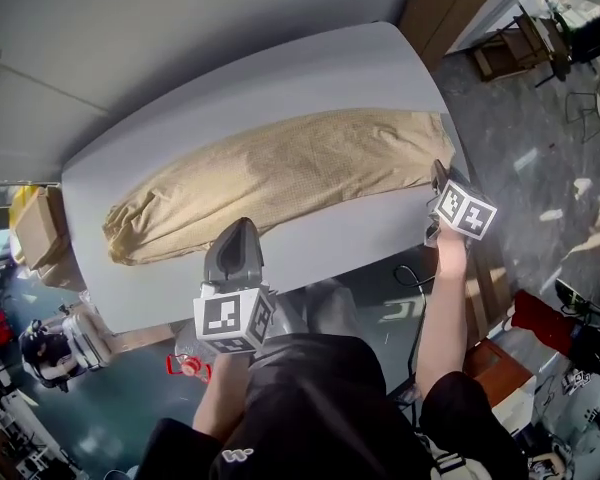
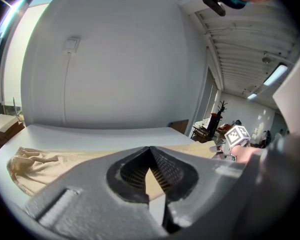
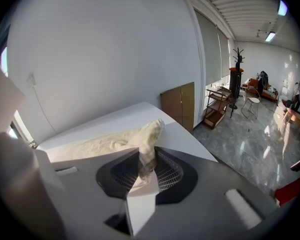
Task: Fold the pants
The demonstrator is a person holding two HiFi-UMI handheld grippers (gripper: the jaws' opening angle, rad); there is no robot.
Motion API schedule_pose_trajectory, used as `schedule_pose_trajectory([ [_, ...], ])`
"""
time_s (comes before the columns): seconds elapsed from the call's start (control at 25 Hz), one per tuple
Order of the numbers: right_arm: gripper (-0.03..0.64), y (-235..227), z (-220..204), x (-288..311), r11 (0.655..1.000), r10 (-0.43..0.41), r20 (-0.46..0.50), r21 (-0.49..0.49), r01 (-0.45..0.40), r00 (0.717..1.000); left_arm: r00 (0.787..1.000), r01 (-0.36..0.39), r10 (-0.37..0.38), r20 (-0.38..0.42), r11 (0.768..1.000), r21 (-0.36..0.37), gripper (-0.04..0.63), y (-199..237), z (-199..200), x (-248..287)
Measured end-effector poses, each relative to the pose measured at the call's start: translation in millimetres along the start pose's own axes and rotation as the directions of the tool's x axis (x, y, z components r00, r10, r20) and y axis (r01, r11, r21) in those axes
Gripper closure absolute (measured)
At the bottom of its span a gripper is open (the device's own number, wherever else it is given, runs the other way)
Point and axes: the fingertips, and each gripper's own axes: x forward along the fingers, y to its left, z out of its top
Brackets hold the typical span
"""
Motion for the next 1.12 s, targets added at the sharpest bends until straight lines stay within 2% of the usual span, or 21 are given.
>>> schedule_pose_trajectory([
  [0.44, 0.546, 63.0, 46.0, -28.0, 0.994, 0.055, 0.070, -0.095, -0.048, 0.996, 0.997, -0.040, 0.044, 0.068, 0.997, -0.068, 0.595, 38.4, 5.7, -37.7],
  [0.68, 0.546, 110.1, 66.0, -37.9, 0.983, 0.098, 0.097, -0.166, -0.081, 0.990, 0.990, -0.101, 0.112, 0.088, 0.987, -0.128, 0.595, 65.1, 4.2, -59.6],
  [1.12, 0.546, 230.4, 72.8, -56.5, 0.921, 0.209, 0.107, -0.357, -0.159, 0.972, 0.982, -0.114, 0.142, 0.125, 0.971, -0.209, 0.595, 99.6, -4.9, -84.3],
])
